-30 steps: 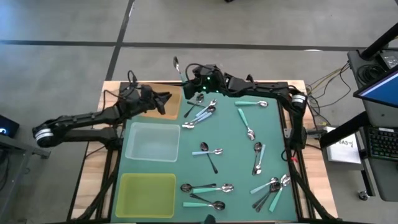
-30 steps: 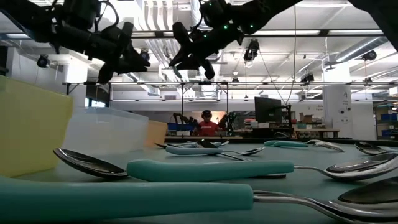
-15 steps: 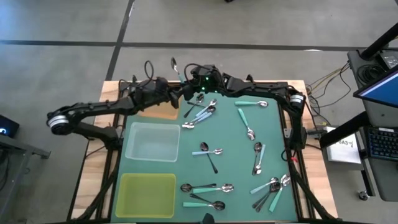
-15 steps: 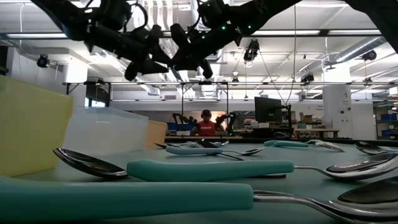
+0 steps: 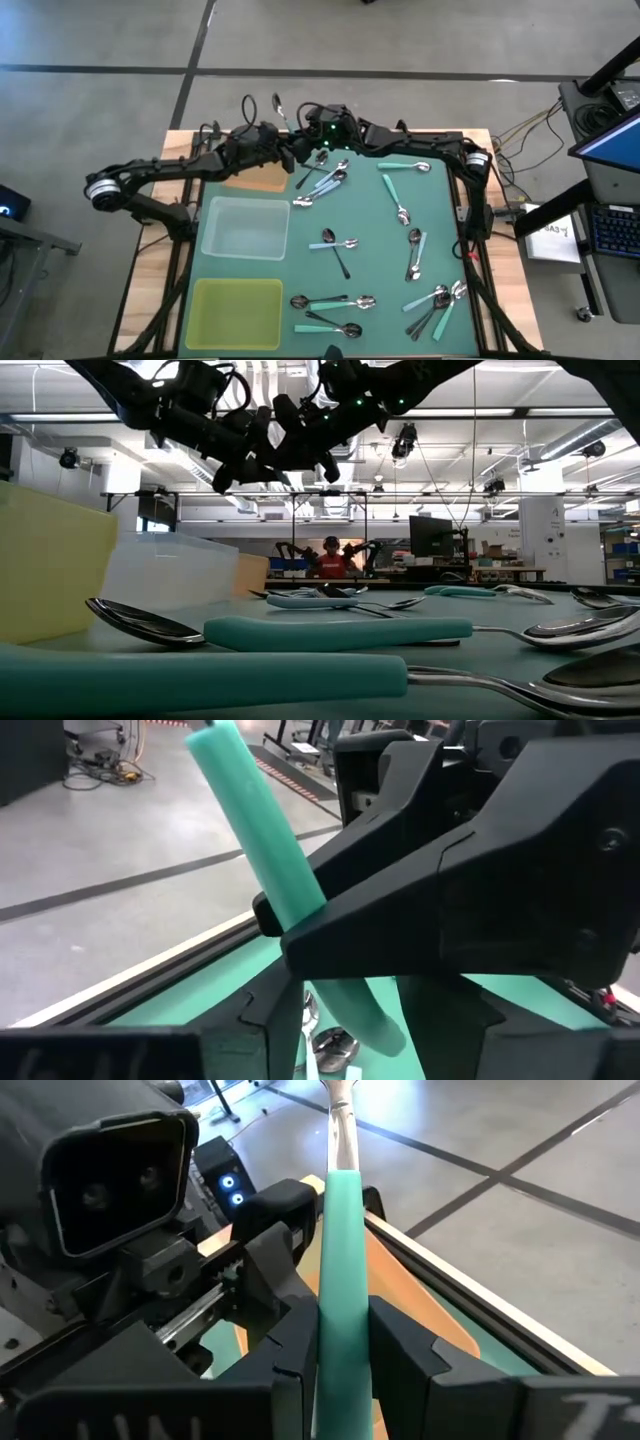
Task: Sort silverware by color (type)
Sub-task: Put the green spoon into the orange bin
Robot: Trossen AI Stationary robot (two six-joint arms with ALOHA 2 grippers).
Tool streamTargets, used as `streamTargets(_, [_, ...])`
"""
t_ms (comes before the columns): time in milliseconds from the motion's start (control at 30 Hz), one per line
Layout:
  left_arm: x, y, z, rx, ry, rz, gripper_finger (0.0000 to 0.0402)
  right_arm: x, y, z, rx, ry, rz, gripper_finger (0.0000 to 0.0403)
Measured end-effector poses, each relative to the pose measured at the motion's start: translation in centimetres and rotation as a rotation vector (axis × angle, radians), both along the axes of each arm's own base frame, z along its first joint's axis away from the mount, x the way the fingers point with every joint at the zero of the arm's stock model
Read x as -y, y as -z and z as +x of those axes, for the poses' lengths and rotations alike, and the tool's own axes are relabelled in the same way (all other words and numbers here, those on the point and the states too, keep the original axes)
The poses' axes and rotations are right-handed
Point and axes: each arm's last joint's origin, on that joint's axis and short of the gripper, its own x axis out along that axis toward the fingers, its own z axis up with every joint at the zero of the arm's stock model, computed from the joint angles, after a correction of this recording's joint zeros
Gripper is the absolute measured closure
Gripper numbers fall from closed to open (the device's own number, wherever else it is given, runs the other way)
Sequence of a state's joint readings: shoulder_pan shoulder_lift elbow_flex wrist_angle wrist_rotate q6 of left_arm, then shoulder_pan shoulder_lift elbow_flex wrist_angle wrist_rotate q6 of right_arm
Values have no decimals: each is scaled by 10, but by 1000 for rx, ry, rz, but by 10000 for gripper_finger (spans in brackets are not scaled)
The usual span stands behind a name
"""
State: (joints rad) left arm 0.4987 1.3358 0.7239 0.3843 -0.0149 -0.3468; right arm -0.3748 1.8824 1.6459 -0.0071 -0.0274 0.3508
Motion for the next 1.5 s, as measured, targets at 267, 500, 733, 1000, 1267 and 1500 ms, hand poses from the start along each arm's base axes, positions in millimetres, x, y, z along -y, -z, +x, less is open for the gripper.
streamTargets(267, [-1, 2, -2, -13, -26, 0, 358, -3, 0, 0, -9, -1, -6, 339])
streamTargets(500, [-4, 2, -6, -31, -19, -21, 367, -3, 0, 1, 0, 1, 15, 337])
streamTargets(733, [-9, 1, -18, -77, -50, -30, 368, 6, -9, -17, -71, 7, 14, 288])
streamTargets(1000, [-14, 17, -56, -456, -66, -46, 368, 21, -15, -62, -315, 82, 114, 236])
streamTargets(1267, [-16, 42, -90, -943, -108, -49, 369, 23, 10, -93, -696, 198, 206, 249])
streamTargets(1500, [-21, 61, -92, -1131, -90, -73, 315, 22, 40, -104, -917, 310, 222, 264])
